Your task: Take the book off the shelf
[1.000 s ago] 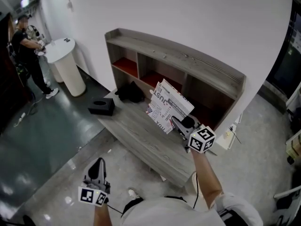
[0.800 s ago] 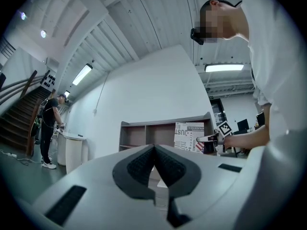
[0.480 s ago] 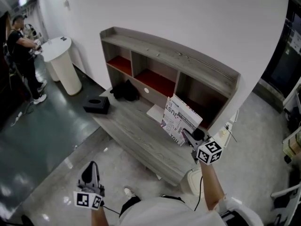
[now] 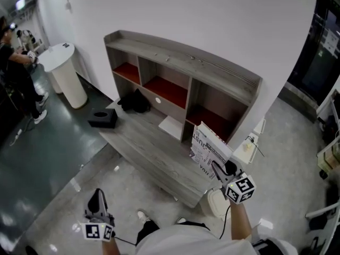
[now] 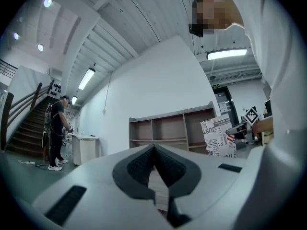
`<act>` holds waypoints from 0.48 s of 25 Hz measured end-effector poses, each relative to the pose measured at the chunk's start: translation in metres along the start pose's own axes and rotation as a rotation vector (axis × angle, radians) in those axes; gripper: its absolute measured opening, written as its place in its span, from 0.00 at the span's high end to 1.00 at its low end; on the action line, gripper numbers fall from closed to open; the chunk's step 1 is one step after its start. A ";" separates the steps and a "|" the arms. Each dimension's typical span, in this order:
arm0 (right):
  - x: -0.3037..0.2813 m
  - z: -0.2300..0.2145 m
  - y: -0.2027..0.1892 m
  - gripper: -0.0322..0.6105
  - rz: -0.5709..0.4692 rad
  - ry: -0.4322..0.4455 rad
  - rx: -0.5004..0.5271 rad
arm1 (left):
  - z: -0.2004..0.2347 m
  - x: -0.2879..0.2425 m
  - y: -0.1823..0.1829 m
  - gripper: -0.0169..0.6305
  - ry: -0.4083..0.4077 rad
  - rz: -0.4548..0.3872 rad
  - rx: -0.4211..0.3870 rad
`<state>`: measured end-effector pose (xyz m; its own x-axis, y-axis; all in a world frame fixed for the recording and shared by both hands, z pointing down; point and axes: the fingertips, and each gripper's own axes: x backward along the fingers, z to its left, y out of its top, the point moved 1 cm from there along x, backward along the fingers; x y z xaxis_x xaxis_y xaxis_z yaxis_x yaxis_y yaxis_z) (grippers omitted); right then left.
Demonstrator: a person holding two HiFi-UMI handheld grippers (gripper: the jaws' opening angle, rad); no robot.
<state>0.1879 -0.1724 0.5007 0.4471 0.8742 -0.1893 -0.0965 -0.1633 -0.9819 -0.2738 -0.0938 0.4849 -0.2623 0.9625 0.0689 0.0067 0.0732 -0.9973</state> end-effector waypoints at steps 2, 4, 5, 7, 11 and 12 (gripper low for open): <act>0.012 0.003 -0.005 0.68 0.008 -0.002 -0.001 | -0.003 0.000 0.000 0.95 0.021 -0.010 0.005; 0.024 0.002 -0.009 0.68 0.012 -0.003 -0.011 | -0.011 -0.003 0.000 0.95 0.024 -0.016 0.007; 0.029 0.001 -0.011 0.68 0.011 0.000 -0.019 | -0.016 -0.005 0.000 0.95 0.018 -0.018 0.005; 0.037 -0.004 -0.015 0.68 0.006 0.005 -0.033 | -0.028 -0.008 -0.003 0.95 0.007 -0.019 0.004; 0.044 -0.012 -0.025 0.68 0.001 0.003 -0.055 | -0.048 -0.007 -0.011 0.95 -0.008 -0.017 0.012; 0.044 -0.013 -0.025 0.68 0.002 0.007 -0.054 | -0.051 -0.007 -0.011 0.95 -0.009 -0.016 0.010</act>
<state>0.2219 -0.1363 0.5174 0.4531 0.8708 -0.1907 -0.0491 -0.1892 -0.9807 -0.2227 -0.0879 0.4968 -0.2712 0.9588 0.0845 -0.0071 0.0859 -0.9963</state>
